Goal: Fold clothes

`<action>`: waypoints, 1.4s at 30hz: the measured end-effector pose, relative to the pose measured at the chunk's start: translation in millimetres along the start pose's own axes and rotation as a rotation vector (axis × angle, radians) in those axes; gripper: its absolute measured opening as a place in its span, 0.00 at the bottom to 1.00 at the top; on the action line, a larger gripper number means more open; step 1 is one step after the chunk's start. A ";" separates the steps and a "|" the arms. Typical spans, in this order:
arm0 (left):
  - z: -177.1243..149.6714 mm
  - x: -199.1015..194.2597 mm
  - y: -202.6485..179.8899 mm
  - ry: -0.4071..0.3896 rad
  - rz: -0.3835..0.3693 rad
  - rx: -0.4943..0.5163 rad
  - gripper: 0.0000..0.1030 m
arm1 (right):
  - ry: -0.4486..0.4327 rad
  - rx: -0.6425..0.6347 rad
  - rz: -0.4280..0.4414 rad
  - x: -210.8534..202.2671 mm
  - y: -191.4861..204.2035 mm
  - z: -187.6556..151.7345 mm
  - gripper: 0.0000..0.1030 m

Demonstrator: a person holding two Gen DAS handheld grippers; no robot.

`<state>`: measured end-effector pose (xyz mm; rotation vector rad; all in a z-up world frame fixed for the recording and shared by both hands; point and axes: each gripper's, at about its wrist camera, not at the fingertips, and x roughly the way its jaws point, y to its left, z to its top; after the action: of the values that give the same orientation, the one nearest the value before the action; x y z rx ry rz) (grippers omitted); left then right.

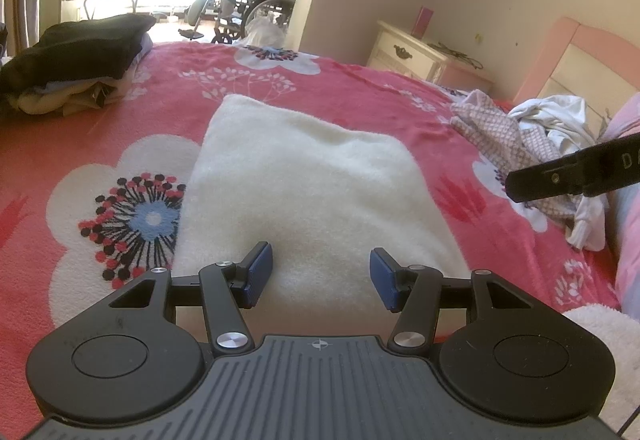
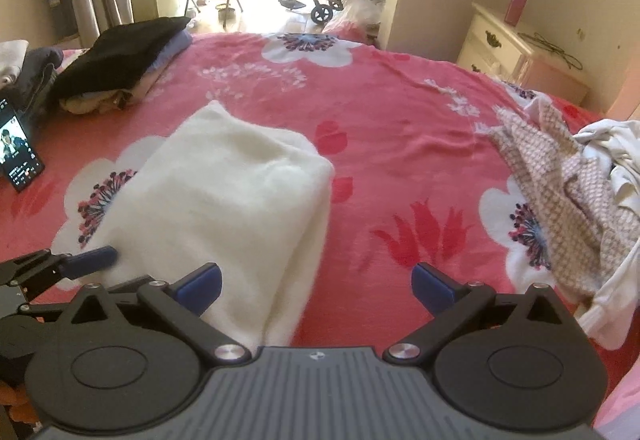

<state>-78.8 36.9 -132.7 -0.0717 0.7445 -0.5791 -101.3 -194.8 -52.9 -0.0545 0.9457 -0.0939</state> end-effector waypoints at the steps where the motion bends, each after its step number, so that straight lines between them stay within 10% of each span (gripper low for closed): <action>1: -0.1 0.0 0.0 0.000 0.000 0.000 0.53 | 0.005 0.002 -0.006 0.9 0.0 -0.1 1.00; 30: -1.1 0.4 -1.8 -0.005 0.000 0.014 0.57 | -0.032 0.033 0.125 2.9 -1.1 0.8 0.98; 37: 2.0 -5.3 0.6 -0.010 -0.007 -0.019 0.57 | -0.032 0.005 0.176 7.7 3.9 -5.2 0.61; 42: 6.7 -34.5 4.1 -0.014 0.012 -0.044 0.55 | -0.063 -0.059 0.200 6.3 12.0 -11.8 0.56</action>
<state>-92.7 57.4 -107.5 -0.1117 0.7436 -0.5503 -106.5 -183.5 -65.9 -0.0167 0.8862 0.1199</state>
